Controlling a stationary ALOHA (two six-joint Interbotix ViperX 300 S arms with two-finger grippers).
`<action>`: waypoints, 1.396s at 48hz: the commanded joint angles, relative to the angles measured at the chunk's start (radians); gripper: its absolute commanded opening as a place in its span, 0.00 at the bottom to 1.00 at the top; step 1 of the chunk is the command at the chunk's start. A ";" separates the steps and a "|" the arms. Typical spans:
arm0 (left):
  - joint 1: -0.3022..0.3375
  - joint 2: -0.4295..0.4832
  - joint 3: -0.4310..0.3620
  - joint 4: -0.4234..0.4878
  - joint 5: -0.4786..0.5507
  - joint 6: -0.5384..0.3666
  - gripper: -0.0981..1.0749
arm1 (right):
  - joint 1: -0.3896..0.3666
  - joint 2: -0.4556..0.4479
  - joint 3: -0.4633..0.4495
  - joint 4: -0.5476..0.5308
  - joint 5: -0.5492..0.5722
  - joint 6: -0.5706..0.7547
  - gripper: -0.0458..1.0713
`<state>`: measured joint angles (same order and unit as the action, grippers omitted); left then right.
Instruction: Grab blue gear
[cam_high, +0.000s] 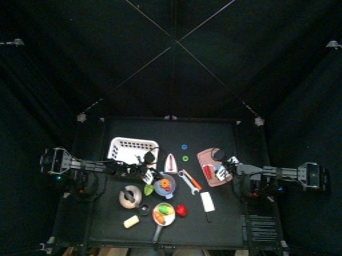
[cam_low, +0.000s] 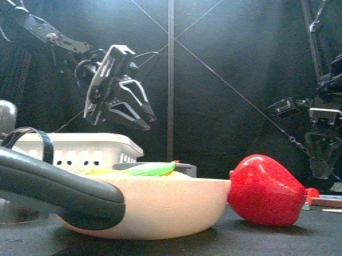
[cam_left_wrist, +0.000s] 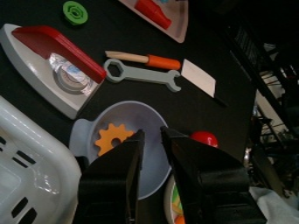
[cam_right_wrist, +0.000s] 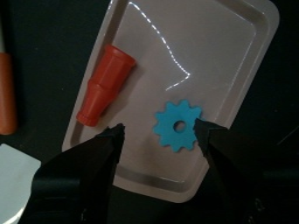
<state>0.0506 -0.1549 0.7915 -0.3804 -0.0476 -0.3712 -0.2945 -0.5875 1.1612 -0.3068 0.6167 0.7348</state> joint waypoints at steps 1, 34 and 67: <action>0.003 -0.006 -0.009 0.003 -0.008 0.003 0.65 | -0.008 0.009 -0.003 -0.002 -0.021 0.002 0.89; 0.002 0.002 -0.003 0.003 -0.008 0.003 0.65 | -0.094 0.160 0.006 -0.008 -0.080 0.002 0.89; 0.002 0.002 -0.003 0.003 -0.008 0.003 0.65 | -0.098 0.189 0.009 0.032 -0.078 0.003 0.89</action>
<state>0.0522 -0.1488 0.7992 -0.3804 -0.0476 -0.3697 -0.3896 -0.3958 1.1796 -0.2807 0.5400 0.7348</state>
